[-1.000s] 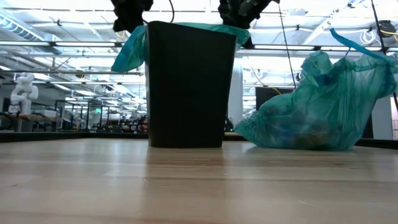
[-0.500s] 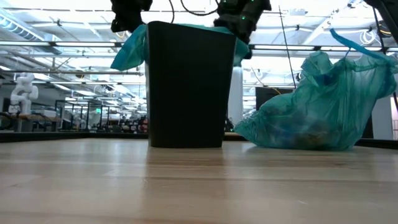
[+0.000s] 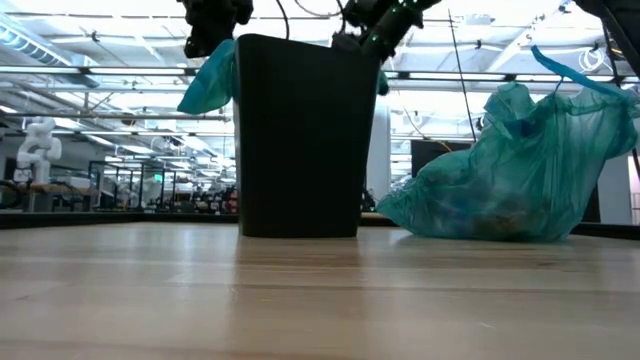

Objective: Place trash/remove bag and relplace
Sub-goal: Insert the new trash bag into the trash bin

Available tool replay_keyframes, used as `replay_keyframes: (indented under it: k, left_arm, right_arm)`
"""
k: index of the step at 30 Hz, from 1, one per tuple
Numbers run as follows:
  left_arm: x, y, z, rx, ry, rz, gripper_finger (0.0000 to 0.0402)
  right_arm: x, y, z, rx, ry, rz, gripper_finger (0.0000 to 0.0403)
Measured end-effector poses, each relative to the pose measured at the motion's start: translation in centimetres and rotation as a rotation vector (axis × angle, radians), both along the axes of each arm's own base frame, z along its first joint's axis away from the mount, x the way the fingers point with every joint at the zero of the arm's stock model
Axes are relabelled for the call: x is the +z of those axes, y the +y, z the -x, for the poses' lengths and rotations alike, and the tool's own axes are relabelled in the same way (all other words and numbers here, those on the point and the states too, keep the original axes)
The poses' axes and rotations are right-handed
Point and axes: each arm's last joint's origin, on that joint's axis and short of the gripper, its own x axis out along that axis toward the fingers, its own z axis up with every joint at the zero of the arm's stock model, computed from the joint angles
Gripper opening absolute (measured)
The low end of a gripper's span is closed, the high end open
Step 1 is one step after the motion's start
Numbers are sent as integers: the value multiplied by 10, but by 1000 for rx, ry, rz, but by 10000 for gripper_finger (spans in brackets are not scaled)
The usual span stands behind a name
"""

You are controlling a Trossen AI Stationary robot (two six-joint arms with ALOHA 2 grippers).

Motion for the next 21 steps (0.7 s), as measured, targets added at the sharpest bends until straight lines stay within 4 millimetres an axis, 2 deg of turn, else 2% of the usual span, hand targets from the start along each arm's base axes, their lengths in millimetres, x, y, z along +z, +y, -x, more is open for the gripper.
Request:
replay_keyframes:
  k: [7,14,21]
  left_arm:
    - [-3,4,1,70,86,-100,72]
    - [-4,5,3,97,128,-137,72]
    - [-4,5,3,98,129,-137,72]
  right_arm:
    - [-22,0,4,-14,148,-106,0]
    - [-22,4,3,55,109,-204,0]
    - [-29,12,16,32,250,-318,0]
